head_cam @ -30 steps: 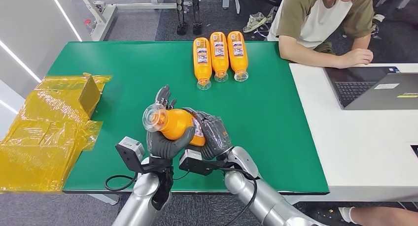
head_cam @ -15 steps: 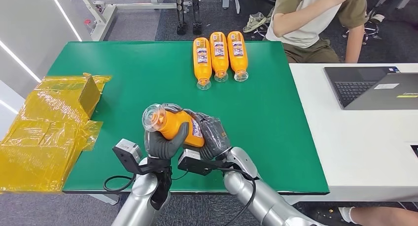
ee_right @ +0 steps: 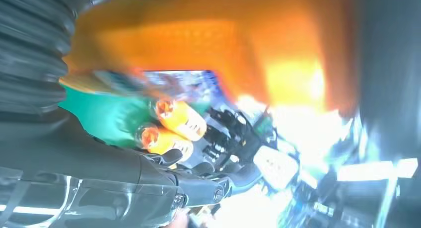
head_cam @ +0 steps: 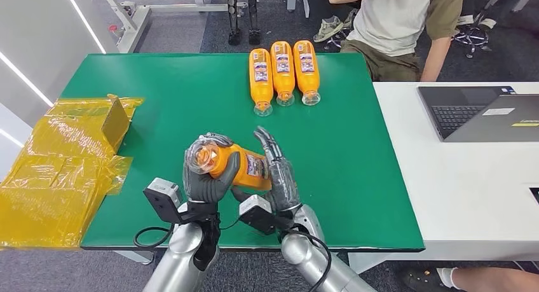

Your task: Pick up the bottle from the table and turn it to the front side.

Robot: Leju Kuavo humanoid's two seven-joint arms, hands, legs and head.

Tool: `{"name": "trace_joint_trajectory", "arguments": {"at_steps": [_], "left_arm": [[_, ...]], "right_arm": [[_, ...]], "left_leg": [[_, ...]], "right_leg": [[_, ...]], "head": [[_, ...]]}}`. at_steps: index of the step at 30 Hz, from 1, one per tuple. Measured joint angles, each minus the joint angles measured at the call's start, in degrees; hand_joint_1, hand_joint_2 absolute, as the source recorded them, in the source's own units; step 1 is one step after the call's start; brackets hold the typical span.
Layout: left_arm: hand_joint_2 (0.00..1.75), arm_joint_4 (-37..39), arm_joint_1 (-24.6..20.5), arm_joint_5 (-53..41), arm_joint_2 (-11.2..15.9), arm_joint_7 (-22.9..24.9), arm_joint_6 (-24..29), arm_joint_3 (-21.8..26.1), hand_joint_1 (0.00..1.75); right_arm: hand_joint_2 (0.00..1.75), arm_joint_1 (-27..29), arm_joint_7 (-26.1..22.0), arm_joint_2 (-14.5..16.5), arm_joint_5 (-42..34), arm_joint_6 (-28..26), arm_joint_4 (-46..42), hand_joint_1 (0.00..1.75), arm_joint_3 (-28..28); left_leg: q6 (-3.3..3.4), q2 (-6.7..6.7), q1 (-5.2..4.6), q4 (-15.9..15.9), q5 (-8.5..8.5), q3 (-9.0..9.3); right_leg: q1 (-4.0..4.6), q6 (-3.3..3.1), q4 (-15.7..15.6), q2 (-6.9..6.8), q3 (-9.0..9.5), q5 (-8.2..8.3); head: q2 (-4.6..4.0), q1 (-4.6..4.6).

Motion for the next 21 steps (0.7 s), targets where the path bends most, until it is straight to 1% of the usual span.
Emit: {"name": "trace_joint_trajectory", "arguments": {"at_steps": [2, 4, 6, 9, 12, 16, 18, 21], "left_arm": [[1.75, -1.0, 0.2, -1.1, 0.2, 0.0, 3.3, 0.2, 1.75], [1.75, -2.4, 0.5, -3.6, 0.3, 0.1, 8.2, 0.8, 1.75], [1.75, -4.2, 1.2, -6.6, 0.7, 0.6, 13.0, 1.7, 1.75], [1.75, -7.1, 2.4, -12.7, 1.8, 2.7, 17.2, 2.7, 1.75], [1.75, -9.0, 2.9, -22.4, 4.0, 6.7, 20.9, 3.7, 1.75], [1.75, -9.2, 3.0, -34.1, 7.8, 11.3, 26.6, 5.9, 1.75], [1.75, -8.6, 2.7, -40.1, 10.0, 12.2, 28.9, 7.6, 1.75], [1.75, -7.0, 1.6, -49.8, 12.5, 12.1, 29.9, 11.6, 1.75]], "right_arm": [[1.75, 1.4, -2.9, 0.2, -3.8, -1.7, -1.6, 0.0, -0.9], [1.75, 2.9, -5.3, 0.4, -6.8, -3.3, -3.7, 0.0, -1.6], [1.75, 4.7, -6.6, 0.6, -8.3, -4.1, -6.3, 0.0, -2.2], [1.75, 7.9, -7.3, 0.9, -8.3, -4.4, -10.8, 0.0, -3.1], [1.75, 11.3, -7.4, 1.4, -7.6, -4.4, -15.8, 0.0, -4.6], [1.75, 15.5, -7.4, 1.9, -7.7, -4.4, -23.1, 0.0, -7.1], [1.75, 17.2, -7.5, 1.9, -8.2, -4.4, -26.6, 0.0, -8.3], [1.75, 19.1, -7.5, 1.9, -8.7, -4.4, -30.5, 0.0, -9.6]], "left_leg": [[0.0, 0.0, 0.0, 0.0, 0.0, 0.0], [0.0, 0.01, 0.0, 0.0, 0.0, 0.0], [0.0, 0.0, 0.0, 0.0, 0.0, -0.01], [0.0, -0.03, 0.0, 0.0, -0.01, -0.02], [-0.06, -0.02, 0.01, -0.1, -0.04, 0.0], [-0.07, 0.0, 0.02, -0.1, -0.05, 0.01], [-0.08, 0.02, 0.03, -0.1, -0.04, 0.02], [-0.09, 0.04, 0.03, -0.1, -0.03, 0.04]], "right_leg": [[0.0, 0.0, 0.0, 0.0, 0.0, 0.0], [0.0, 0.0, 0.0, 0.01, 0.0, 0.0], [0.0, -0.01, 0.0, 0.0, 0.0, -0.01], [0.01, -0.04, 0.0, -0.04, -0.01, -0.04], [0.01, -0.09, 0.0, -0.05, -0.01, -0.08], [0.02, -0.11, 0.0, -0.03, -0.02, -0.09], [0.02, -0.12, 0.0, 0.0, -0.03, -0.09], [0.02, -0.12, 0.0, 0.02, -0.03, -0.09]], "head": [[0.01, 0.01], [0.01, 0.01], [0.01, 0.01], [0.01, 0.01], [0.0, 0.01], [-0.01, 0.01], [0.0, 0.01], [0.01, 0.02]]}}
